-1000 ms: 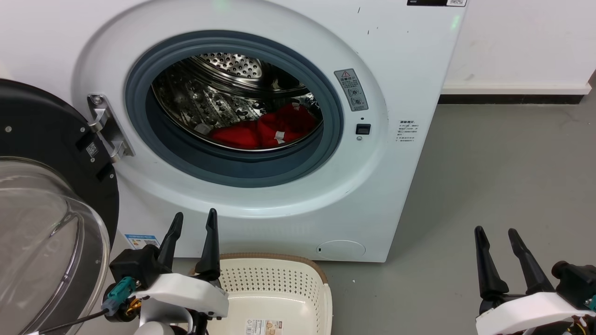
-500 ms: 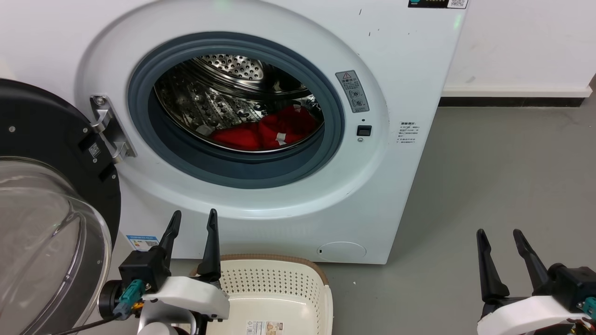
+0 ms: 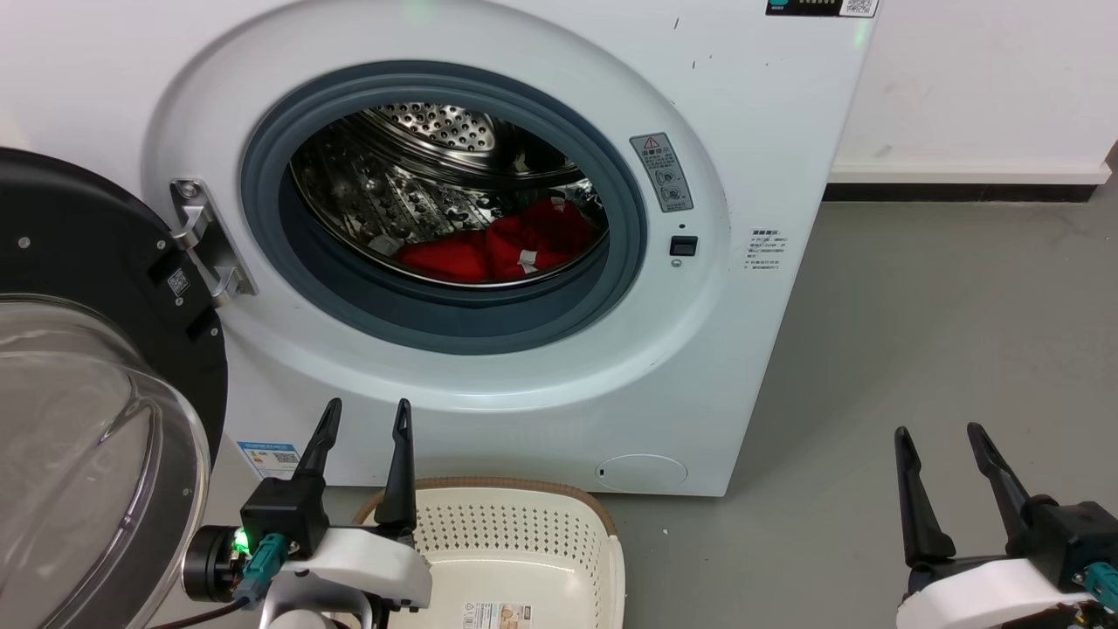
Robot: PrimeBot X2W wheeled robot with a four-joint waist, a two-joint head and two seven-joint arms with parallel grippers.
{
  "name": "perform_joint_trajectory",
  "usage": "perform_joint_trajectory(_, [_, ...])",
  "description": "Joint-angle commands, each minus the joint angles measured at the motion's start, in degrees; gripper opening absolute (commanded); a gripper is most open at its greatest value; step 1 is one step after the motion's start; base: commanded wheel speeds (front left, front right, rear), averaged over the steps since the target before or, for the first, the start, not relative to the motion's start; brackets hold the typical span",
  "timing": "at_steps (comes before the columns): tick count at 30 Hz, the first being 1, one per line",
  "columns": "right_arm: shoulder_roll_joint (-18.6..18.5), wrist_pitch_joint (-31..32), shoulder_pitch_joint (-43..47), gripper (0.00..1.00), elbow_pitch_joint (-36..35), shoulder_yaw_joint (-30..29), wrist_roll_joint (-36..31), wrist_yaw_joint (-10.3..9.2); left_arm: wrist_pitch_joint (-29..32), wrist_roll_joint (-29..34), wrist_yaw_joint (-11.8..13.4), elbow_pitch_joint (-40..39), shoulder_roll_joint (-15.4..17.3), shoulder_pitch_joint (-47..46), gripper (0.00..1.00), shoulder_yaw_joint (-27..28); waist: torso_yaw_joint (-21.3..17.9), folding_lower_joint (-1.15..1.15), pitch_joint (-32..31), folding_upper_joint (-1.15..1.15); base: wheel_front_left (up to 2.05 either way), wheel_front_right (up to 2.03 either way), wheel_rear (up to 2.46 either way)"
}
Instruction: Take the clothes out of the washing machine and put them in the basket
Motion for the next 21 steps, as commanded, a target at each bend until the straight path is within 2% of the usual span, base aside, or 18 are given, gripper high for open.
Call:
perform_joint_trajectory(1, [-0.1, -0.2, 0.5, 1.00, -0.6, 0.0, -0.9, -0.02, -0.4, 1.0, 0.2, 0.0, -0.1, 0.2, 1.00, 0.2, 0.0, 0.00, 0.1, 0.00, 0.00, 0.00, 0.00])
perform_joint_trajectory(14, [-0.1, -0.9, 1.0, 1.00, -0.8, 0.0, -5.8, -0.02, -1.8, 5.8, 0.8, 1.3, -0.5, 0.0, 1.00, 0.9, -0.2, 0.00, 0.6, 0.00, 0.00, 0.00, 0.00])
perform_joint_trajectory(21, [-0.1, -1.1, 0.7, 1.00, -0.3, -0.2, -5.2, -0.02, -1.7, 5.4, 0.8, 1.9, -0.7, 0.0, 1.00, 1.7, -0.4, 0.00, 0.7, 0.00, 0.00, 0.00, 0.00])
